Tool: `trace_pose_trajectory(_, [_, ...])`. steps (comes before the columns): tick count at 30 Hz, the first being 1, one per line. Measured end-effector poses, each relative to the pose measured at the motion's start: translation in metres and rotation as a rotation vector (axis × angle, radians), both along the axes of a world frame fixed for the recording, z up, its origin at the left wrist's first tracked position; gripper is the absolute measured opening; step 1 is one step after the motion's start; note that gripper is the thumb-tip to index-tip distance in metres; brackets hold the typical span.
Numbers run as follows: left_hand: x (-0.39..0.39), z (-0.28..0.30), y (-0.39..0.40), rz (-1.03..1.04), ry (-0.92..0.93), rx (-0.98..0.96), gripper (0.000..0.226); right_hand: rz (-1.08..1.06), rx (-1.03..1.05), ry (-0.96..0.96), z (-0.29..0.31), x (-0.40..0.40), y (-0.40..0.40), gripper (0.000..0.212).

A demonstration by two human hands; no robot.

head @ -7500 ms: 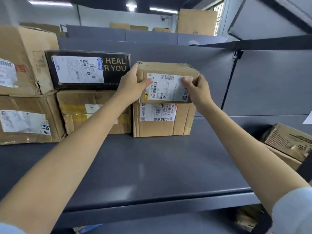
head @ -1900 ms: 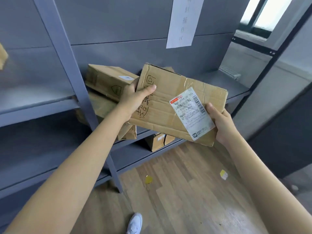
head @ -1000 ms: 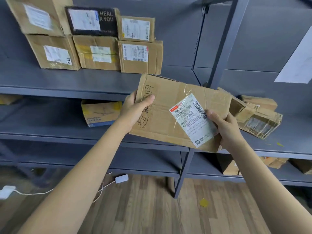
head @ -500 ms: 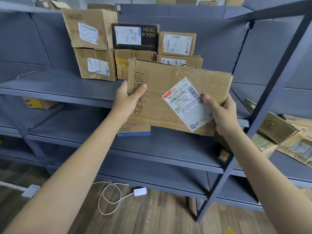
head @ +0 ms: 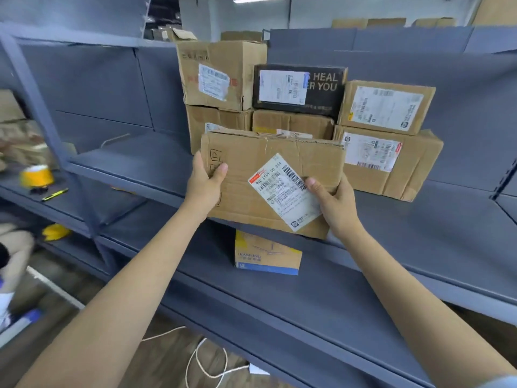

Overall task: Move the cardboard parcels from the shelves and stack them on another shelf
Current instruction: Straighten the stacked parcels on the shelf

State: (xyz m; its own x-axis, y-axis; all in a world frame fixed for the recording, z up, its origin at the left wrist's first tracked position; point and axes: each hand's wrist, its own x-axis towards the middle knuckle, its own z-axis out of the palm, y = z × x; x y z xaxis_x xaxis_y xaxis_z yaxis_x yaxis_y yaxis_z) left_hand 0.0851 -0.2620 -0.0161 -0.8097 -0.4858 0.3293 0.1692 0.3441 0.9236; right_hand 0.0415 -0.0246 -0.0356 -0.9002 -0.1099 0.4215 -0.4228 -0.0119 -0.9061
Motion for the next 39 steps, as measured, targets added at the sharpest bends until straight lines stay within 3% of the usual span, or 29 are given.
trace_pose_trajectory(3, [-0.026, -0.001, -0.028, 0.048, -0.002, 0.04, 0.046, 0.082, 0.06, -0.023, 0.001, -0.036, -0.026, 0.075])
trace_pose_trajectory(7, [-0.052, -0.009, -0.059, 0.05, 0.029, 0.088, 0.043, 0.206, 0.125, -0.022, 0.0, -0.072, -0.053, 0.077])
trace_pose_trajectory(15, [-0.087, -0.018, -0.134, -0.008, 0.086, 0.145, 0.039, 0.208, 0.202, 0.068, -0.016, -0.112, -0.121, 0.092])
trace_pose_trajectory(25, [-0.136, -0.018, -0.217, -0.174, 0.075, 0.148, 0.039, -0.024, 0.204, 0.08, -0.015, -0.123, -0.2, 0.079])
trace_pose_trajectory(31, [-0.158, -0.017, -0.236, -0.202, 0.058, 0.143, 0.045, -0.058, 0.245, 0.046, -0.006, -0.129, -0.219, 0.079])
trace_pose_trajectory(39, [-0.176, -0.018, -0.243, -0.26, 0.025, 0.1, 0.047, -0.072, 0.185, -0.045, -0.009, -0.142, -0.223, 0.061])
